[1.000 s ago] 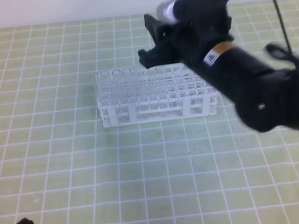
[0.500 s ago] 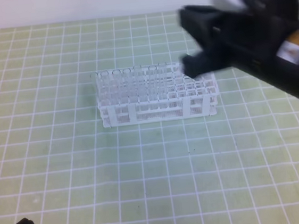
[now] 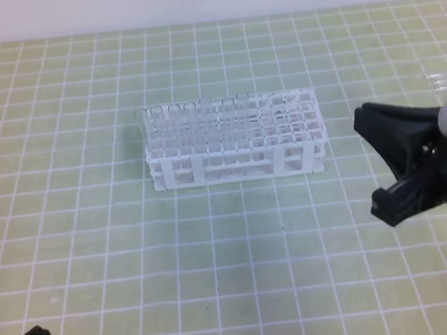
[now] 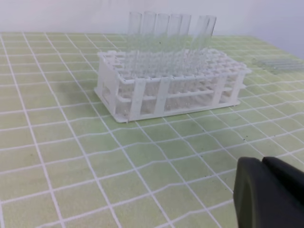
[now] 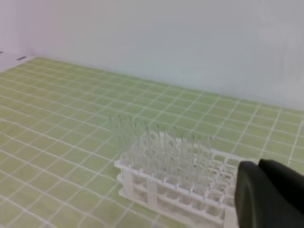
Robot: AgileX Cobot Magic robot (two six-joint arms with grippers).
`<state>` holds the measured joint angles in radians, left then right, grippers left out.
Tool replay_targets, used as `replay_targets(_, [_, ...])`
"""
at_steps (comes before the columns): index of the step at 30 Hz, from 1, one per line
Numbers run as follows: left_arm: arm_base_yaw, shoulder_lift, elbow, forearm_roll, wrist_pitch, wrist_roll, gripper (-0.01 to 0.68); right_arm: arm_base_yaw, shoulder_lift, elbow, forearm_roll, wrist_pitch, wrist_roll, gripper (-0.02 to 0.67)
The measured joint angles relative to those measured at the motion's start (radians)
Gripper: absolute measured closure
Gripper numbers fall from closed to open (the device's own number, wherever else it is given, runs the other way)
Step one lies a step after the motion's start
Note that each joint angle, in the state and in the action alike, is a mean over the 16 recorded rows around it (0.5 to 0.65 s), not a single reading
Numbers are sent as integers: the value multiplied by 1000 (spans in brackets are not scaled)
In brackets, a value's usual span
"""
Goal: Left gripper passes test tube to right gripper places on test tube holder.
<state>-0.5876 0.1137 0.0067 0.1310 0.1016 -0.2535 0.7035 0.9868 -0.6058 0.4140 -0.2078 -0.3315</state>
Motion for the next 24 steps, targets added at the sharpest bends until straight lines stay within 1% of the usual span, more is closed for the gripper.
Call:
replay_targets(8, [0, 0, 1, 0, -1, 0, 675, -6, -11, 99, 13, -97, -6, 663])
replay_targets(13, [0, 0, 1, 0, 1, 0, 675, -48, -63, 164, 13, -130, -16, 663])
replay_targets(18, [0, -1, -1, 0, 7, 0, 675, -145, -191, 238, 13, -87, -25, 664])
replay_targets(24, [0, 0, 3, 0, 7, 0, 675, -319, -432, 326, 13, 67, -28, 664])
